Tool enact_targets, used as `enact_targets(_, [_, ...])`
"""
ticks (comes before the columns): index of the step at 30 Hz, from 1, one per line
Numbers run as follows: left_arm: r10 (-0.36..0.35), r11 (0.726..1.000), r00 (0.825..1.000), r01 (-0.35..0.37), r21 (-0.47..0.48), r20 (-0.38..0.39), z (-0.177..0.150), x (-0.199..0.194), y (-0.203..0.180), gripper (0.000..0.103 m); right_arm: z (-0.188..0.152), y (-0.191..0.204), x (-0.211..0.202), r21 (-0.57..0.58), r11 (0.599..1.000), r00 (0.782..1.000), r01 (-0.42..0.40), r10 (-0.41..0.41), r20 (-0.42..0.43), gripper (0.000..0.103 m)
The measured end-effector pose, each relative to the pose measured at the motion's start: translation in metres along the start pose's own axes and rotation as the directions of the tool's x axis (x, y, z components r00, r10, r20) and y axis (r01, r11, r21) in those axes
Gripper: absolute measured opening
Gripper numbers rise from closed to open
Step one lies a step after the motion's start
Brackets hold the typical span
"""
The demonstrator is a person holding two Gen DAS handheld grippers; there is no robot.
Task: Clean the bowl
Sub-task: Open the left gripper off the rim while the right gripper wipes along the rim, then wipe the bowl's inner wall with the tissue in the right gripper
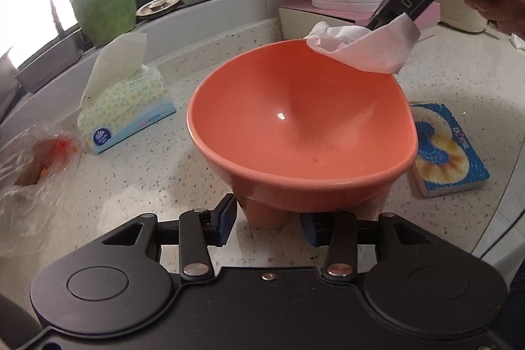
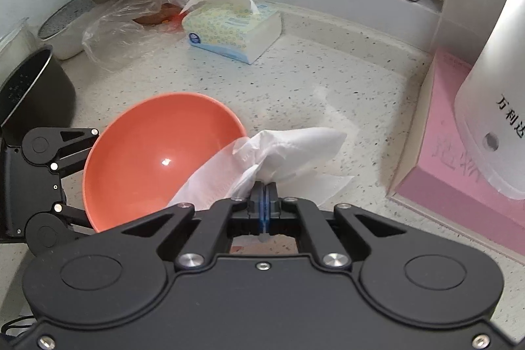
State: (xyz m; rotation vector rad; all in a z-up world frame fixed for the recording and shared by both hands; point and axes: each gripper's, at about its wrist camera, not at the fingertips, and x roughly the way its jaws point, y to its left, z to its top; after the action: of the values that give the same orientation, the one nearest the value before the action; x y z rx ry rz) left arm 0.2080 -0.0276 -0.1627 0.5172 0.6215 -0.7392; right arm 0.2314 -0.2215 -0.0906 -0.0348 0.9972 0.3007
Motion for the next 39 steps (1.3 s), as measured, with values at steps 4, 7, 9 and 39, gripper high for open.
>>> enact_targets(4, [0.011, 0.999, 1.0, -0.011, -0.038, 0.023, -0.003, -0.001, 0.0, 0.037, 0.001, 0.001, 0.001, -0.003, 1.0, 1.0, 0.015, -0.015, -0.002, 0.002])
enact_targets(7, [0.017, 0.998, 1.0, -0.015, -0.057, 0.027, -0.004, -0.003, -0.001, 0.037, 0.001, 0.002, 0.0, -0.007, 1.0, 1.0, 0.019, -0.019, -0.002, 0.002])
enact_targets(9, [0.022, 0.998, 0.999, -0.021, -0.061, 0.025, -0.004, -0.006, -0.004, 0.037, 0.001, 0.005, -0.004, -0.025, 0.999, 1.0, 0.03, -0.03, 0.006, 0.002])
enact_targets(39, [0.01, 1.0, 0.998, -0.012, -0.023, -0.054, 0.0, -0.017, -0.015, 0.037, 0.016, 0.103, 0.023, -0.351, 0.922, 0.977, -0.165, 0.104, -0.186, 0.002])
